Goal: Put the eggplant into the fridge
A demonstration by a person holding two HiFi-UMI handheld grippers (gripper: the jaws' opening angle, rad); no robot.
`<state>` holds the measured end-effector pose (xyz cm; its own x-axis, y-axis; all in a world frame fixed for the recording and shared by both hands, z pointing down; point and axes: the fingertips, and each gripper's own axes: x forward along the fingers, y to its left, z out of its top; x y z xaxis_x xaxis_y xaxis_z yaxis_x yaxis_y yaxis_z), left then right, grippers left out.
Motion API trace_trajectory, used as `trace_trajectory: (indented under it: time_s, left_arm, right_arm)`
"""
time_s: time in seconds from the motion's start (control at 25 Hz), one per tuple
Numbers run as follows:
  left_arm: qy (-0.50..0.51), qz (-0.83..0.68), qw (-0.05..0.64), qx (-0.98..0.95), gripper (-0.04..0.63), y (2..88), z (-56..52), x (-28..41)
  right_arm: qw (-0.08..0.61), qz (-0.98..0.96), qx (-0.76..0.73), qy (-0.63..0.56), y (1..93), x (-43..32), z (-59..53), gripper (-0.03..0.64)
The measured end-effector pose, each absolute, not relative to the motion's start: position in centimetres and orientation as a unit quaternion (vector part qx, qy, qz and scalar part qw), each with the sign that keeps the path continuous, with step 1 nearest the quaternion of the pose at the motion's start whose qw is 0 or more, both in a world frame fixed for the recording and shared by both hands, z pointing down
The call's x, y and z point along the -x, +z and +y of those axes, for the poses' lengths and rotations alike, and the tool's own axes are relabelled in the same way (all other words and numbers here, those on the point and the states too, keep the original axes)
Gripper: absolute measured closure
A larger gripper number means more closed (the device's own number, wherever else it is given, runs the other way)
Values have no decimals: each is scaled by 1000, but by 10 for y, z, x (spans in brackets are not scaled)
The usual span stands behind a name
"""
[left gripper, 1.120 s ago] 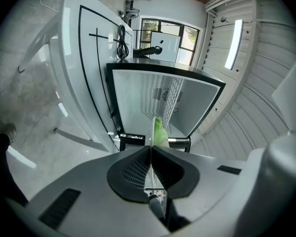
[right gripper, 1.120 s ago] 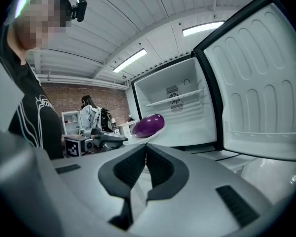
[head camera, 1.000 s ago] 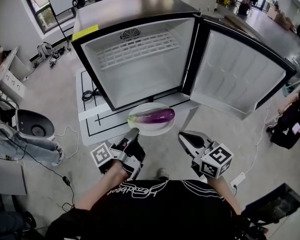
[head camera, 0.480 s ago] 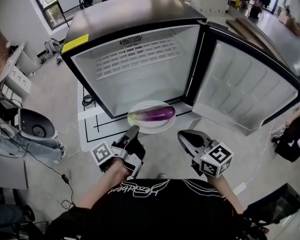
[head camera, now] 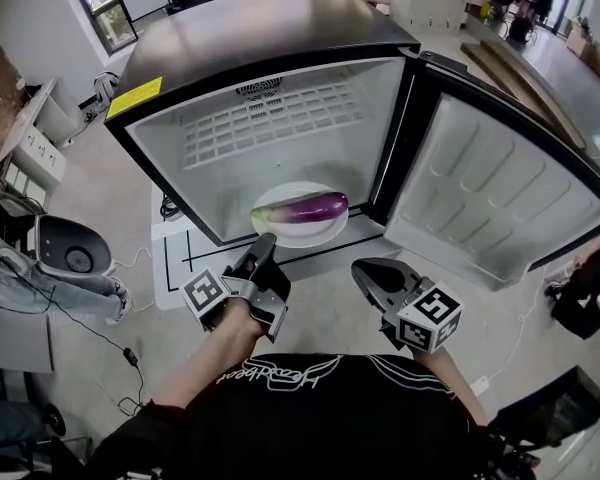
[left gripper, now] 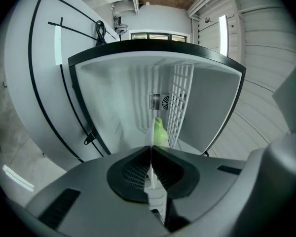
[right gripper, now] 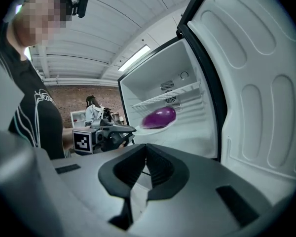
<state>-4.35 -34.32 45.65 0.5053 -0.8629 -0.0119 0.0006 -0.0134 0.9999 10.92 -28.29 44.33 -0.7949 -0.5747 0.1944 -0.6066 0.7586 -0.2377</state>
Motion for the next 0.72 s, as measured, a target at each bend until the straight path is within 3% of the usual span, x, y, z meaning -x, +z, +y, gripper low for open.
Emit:
trace_trajectory:
  time_s: [0.72]
  left_arm:
    - [-353,-432,585,-588,577,496,-432,53]
  right_arm:
    - [78,-948,-269,150,464,-83,-322,609]
